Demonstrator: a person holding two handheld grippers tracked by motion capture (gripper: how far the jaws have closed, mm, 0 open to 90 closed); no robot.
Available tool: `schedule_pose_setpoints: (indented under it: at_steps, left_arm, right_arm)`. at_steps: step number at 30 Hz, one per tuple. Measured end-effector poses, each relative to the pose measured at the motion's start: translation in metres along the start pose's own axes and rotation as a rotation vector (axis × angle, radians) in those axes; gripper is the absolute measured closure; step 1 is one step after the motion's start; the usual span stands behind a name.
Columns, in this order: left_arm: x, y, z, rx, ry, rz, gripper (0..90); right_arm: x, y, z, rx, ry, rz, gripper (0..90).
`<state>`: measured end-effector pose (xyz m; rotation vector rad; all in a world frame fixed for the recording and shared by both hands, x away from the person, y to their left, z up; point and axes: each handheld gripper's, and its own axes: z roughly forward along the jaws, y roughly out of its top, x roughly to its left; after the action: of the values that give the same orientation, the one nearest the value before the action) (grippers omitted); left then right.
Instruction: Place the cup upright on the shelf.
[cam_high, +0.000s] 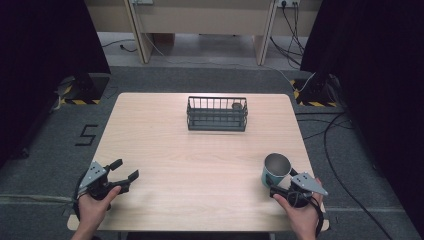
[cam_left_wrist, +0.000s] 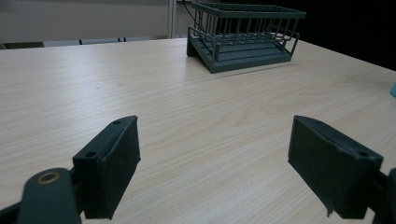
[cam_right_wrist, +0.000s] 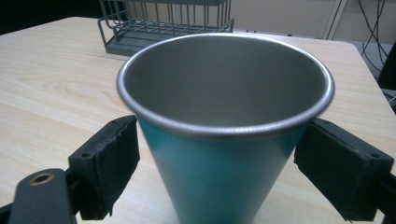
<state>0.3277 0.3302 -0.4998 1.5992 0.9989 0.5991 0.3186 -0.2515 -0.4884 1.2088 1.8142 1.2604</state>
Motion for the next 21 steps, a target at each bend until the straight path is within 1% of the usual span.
schedule_pose_setpoints:
  at_steps: [6,9,11,17,21]
  left_arm:
    - [0.0,0.0,0.0,-0.001,-0.001,0.001,16.1]
    - [0.0,0.0,0.0,-0.002,-0.001,0.0,16.1]
    - [0.0,0.0,0.0,-0.001,-0.001,0.001,16.1]
    - [0.0,0.0,0.0,-0.002,-0.003,0.003,16.1]
    - [0.0,0.0,0.0,-0.003,-0.002,0.001,16.1]
  right_arm:
    - [-0.001,0.004,0.011,0.003,-0.004,-0.007,12.5]
    - [-0.001,0.004,0.014,-0.005,0.001,-0.006,12.6]
    - [-0.001,0.004,0.015,-0.015,0.008,-0.001,13.5]
    - [0.0,0.004,0.013,-0.016,0.006,-0.004,14.5]
    - [0.0,0.005,0.013,-0.034,0.001,-0.004,14.7]
